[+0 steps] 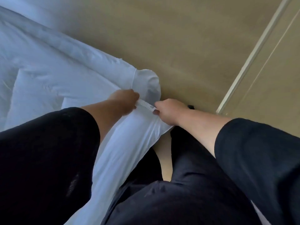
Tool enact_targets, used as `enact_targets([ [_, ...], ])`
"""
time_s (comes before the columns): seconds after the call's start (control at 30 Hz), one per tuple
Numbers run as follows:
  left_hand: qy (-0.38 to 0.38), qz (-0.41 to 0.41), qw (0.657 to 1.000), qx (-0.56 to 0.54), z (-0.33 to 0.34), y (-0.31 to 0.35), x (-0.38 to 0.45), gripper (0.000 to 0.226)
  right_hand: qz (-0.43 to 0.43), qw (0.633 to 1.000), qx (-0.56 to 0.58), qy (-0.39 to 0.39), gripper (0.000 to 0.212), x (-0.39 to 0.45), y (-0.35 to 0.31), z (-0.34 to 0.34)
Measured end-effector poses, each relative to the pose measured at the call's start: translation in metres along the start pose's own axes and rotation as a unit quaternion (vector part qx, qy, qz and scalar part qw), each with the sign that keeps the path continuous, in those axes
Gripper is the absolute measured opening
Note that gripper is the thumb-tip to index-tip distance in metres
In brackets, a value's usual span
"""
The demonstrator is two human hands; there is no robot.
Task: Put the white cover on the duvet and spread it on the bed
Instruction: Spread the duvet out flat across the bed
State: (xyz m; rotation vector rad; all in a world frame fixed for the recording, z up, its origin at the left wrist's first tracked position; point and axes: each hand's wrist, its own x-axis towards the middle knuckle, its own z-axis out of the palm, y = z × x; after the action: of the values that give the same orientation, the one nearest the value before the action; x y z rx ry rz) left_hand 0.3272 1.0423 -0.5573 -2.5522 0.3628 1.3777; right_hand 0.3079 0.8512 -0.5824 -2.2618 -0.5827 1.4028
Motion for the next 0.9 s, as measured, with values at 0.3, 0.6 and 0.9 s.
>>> enact_targets([
  [0.3,0.062,-0.085,0.984,-0.146,-0.125,0.005,0.002,0.057,0.07,0.993,-0.01,0.092,0.013,-0.019,0.019,-0.119],
  [0.6,-0.007,-0.044,0.975,-0.217,-0.17,0.016,-0.05,0.035,0.172,0.978,-0.024,0.119,0.017,-0.11,0.038,-0.215],
  [0.9,0.121,-0.038,0.942,-0.311,-0.285,-0.071,-0.022,0.032,0.095,0.968,-0.109,0.204,0.028,-0.09,-0.032,-0.388],
])
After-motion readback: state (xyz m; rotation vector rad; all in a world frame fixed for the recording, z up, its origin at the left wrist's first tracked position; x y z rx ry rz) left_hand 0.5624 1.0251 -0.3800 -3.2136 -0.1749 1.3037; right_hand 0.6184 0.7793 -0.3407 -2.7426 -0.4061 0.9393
